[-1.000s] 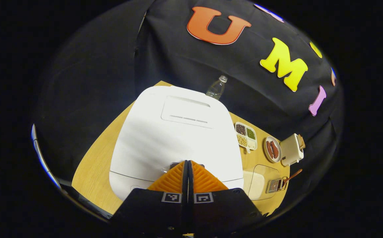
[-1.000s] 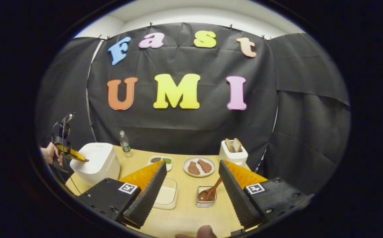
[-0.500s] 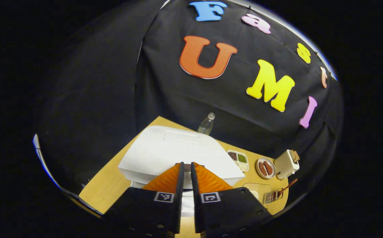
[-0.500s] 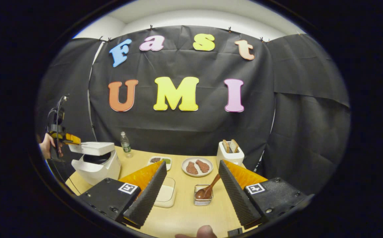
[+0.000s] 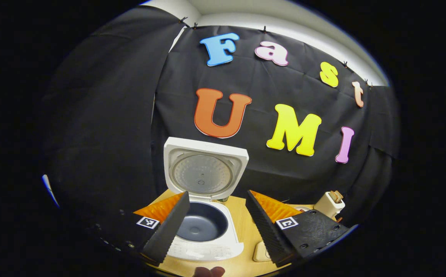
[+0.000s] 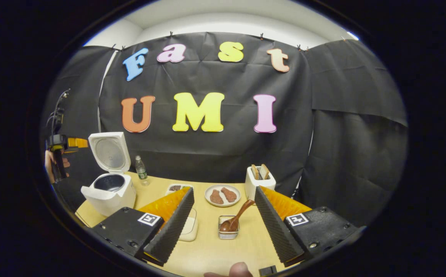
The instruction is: Close the left gripper, press the button to open the rice cooker; take a wooden spoon from the chopstick holder with the right hand, scoop a spoonful of rice and pour it into the rice cooker, then put the wooden spoon back into the chopstick holder.
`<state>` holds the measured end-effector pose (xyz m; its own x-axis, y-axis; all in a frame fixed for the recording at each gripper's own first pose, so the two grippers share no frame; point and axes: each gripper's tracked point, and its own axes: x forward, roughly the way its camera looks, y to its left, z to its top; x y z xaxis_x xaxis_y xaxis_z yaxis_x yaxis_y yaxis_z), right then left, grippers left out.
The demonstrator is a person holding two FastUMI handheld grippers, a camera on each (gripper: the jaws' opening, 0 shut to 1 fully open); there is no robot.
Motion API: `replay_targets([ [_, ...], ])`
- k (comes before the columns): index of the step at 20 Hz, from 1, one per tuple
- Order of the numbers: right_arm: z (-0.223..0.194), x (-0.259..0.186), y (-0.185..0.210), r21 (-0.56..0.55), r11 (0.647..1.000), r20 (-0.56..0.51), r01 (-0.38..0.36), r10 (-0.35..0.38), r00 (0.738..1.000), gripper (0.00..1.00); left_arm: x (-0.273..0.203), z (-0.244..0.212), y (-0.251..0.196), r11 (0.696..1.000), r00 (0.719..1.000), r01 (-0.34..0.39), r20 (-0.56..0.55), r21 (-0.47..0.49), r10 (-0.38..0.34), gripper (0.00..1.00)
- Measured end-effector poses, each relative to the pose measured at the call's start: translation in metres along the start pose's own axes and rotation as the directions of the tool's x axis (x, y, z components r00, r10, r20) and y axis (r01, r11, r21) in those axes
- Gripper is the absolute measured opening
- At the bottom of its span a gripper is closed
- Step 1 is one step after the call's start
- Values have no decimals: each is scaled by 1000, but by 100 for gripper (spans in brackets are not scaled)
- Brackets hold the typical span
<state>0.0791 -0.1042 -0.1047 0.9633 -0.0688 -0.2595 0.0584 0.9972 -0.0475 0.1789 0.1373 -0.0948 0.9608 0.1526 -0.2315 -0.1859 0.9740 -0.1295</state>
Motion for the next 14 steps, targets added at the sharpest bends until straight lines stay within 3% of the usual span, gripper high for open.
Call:
replay_targets([
  [6,-12,0,-15,43,999,-24,-11,12,1000,100,-71,7,-40,999,997,48,55,1,-48,94],
  [11,-32,9,-31,96,995,-79,-23,31,996,100,-116,17,-46,998,991,-11,134,55,4,94],
  [14,-47,22,-42,119,992,-117,-37,51,992,100,-135,17,-60,998,988,-4,154,55,-5,94],
])
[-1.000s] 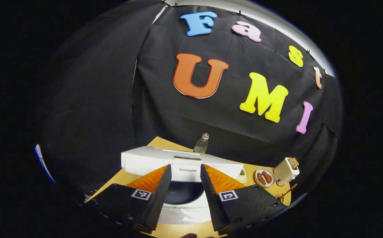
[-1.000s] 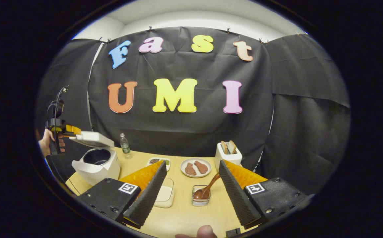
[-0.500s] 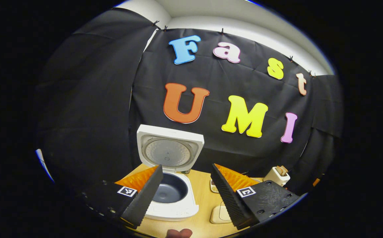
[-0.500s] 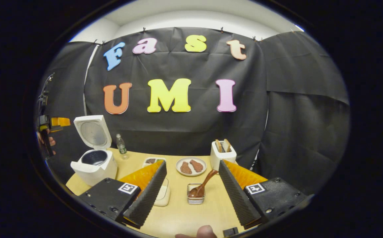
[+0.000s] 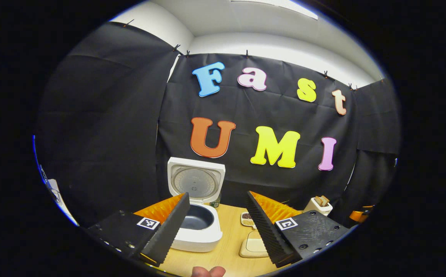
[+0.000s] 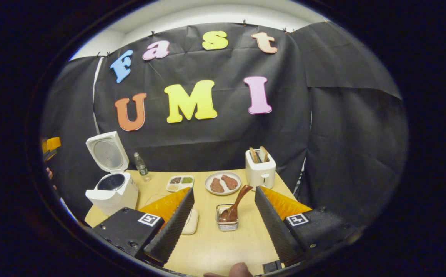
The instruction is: Close the left gripper, press the button to open the rice cooker; take a wooden spoon from the chopstick holder with the right hand, scoop a spoonful of rice and pour it into the rice cooker, then put the wooden spoon back into the chopstick holder.
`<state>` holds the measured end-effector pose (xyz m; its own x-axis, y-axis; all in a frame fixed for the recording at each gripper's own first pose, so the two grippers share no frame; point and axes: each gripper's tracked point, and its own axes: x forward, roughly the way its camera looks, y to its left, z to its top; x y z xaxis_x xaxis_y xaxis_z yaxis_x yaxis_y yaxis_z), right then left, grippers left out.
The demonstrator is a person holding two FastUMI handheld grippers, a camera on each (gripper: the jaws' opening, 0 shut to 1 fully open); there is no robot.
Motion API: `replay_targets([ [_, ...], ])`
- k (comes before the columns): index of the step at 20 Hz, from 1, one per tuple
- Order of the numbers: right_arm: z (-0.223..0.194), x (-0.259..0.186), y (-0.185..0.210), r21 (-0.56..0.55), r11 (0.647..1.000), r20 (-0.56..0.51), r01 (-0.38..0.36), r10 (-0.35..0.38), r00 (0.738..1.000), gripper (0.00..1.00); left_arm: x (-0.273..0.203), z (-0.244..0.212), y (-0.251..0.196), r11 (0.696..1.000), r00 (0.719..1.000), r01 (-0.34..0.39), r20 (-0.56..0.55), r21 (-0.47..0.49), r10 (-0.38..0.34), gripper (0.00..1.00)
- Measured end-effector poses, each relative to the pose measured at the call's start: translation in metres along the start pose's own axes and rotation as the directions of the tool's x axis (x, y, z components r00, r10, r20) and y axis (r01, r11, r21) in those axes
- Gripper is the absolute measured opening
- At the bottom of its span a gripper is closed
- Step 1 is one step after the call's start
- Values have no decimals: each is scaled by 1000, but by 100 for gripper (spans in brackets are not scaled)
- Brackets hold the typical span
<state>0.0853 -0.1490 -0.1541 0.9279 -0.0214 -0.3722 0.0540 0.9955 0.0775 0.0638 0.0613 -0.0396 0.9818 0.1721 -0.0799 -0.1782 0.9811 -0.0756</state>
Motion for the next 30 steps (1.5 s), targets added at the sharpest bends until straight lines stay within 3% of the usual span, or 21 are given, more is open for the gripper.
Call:
replay_targets([
  [9,-52,89,-38,52,996,-142,-68,75,987,100,-13,-4,-35,999,1000,1,-24,47,0,94],
  [16,-104,186,-47,183,976,-255,-114,159,954,97,-10,-14,-59,997,997,-41,-62,64,45,94],
  [17,-109,199,-47,192,974,-265,-123,172,949,90,-10,-16,-61,997,996,-43,-73,66,48,94],
  [18,-115,212,-48,198,972,-276,-130,183,944,95,-8,-19,-63,997,995,-46,-84,65,52,94],
  [21,-131,238,-43,242,958,-312,-155,228,922,82,-1,-23,-66,996,992,-62,-110,56,68,94],
  [22,-134,243,-41,263,951,-321,-161,243,915,86,0,-24,-65,996,991,-69,-113,55,75,94],
  [25,-142,256,-34,320,933,-340,-166,276,899,74,2,-30,-61,995,987,-88,-133,50,94,94],
  [28,-141,260,-35,331,928,-340,-173,288,895,48,2,-35,-59,994,983,-104,-151,42,109,94],
  [30,-139,257,-39,345,925,-337,-158,279,899,39,1,-35,-54,993,981,-114,-152,30,117,94],
])
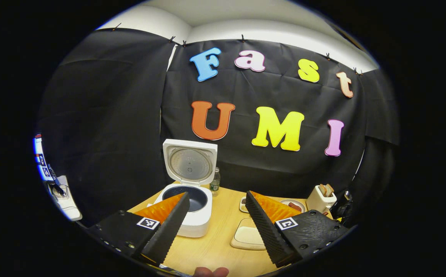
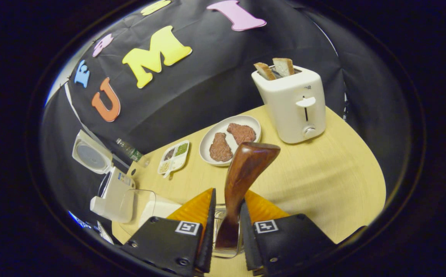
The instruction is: Close the left gripper, press the button to open the rice cooker; take a wooden spoon from the chopstick holder with the right hand, scoop a spoonful of rice and pour it into the rice cooker, then put the wooden spoon back into the chopstick holder.
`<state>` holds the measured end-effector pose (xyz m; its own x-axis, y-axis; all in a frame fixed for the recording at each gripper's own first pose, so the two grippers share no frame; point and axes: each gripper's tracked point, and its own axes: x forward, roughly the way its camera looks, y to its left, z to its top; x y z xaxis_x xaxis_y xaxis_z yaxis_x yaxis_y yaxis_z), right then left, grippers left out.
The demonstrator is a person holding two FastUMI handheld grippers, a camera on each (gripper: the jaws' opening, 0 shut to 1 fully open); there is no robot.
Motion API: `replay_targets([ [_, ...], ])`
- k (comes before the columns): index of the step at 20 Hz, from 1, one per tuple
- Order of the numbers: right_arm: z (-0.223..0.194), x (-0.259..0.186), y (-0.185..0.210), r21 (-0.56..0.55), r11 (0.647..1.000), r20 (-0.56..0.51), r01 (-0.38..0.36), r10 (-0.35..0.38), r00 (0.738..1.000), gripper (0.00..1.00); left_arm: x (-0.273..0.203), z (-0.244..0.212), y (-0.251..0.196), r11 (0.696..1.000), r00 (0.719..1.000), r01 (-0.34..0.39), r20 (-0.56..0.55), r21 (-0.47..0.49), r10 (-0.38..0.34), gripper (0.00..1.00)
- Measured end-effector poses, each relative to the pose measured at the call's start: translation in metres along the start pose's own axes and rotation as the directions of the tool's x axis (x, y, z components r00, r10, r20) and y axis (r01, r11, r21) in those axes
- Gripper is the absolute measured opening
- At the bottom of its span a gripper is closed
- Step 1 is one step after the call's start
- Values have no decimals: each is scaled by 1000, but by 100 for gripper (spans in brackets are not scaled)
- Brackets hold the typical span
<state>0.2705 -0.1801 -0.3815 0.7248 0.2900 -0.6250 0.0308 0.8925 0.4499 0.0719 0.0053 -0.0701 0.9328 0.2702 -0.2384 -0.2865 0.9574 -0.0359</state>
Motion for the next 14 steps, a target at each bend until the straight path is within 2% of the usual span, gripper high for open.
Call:
replay_targets([
  [1,1,-4,0,6,1000,1,3,-3,1000,31,-1,0,1,1000,1000,-2,1,-6,2,94],
  [3,-2,-12,-1,8,1000,-6,12,-12,1000,24,2,-3,4,1000,1000,0,-3,-17,0,94],
  [10,-5,-39,4,21,998,0,65,-65,998,22,1,-3,16,998,1000,25,5,-60,-25,94],
  [14,16,-56,21,-48,992,68,118,-114,991,16,1,0,25,998,999,42,18,-55,-41,94],
])
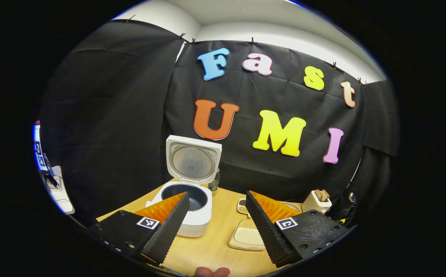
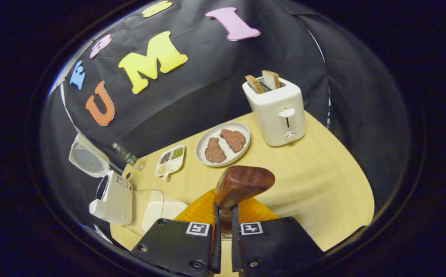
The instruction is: Close the left gripper, press the button to open the rice cooker; take a wooden spoon from the chopstick holder with the right hand, scoop a spoonful of rice and pour it into the rice cooker, then put the wooden spoon back into the chopstick holder.
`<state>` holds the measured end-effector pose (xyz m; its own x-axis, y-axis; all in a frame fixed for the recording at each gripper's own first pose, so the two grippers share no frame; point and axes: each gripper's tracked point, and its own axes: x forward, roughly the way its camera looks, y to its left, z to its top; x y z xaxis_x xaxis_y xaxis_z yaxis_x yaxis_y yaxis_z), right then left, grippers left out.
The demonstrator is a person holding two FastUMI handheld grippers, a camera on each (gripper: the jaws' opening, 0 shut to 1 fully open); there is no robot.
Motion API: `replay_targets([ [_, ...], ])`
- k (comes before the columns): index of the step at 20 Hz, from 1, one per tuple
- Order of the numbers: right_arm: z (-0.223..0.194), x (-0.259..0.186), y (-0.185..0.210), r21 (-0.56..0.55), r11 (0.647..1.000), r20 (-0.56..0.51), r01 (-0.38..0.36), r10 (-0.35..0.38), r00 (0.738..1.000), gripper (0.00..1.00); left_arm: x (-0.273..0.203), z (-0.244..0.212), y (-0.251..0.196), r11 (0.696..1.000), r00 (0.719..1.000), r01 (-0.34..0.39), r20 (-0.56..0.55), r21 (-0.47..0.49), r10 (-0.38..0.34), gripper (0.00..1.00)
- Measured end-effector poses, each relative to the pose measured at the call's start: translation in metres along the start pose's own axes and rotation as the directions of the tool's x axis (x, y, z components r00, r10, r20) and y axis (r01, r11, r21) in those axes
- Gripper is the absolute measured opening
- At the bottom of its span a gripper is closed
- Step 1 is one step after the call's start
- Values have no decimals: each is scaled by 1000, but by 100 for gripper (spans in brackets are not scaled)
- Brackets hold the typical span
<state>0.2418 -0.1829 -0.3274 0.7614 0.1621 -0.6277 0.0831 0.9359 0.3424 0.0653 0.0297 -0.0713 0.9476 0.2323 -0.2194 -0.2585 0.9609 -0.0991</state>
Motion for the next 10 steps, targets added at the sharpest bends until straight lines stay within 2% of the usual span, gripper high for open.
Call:
replay_targets([
  [4,26,-33,31,-98,995,86,36,-27,996,14,-3,0,14,999,1000,24,13,39,-25,94],
  [10,30,-63,139,-272,960,95,-61,90,991,14,-9,4,35,997,998,54,41,55,-56,94],
])
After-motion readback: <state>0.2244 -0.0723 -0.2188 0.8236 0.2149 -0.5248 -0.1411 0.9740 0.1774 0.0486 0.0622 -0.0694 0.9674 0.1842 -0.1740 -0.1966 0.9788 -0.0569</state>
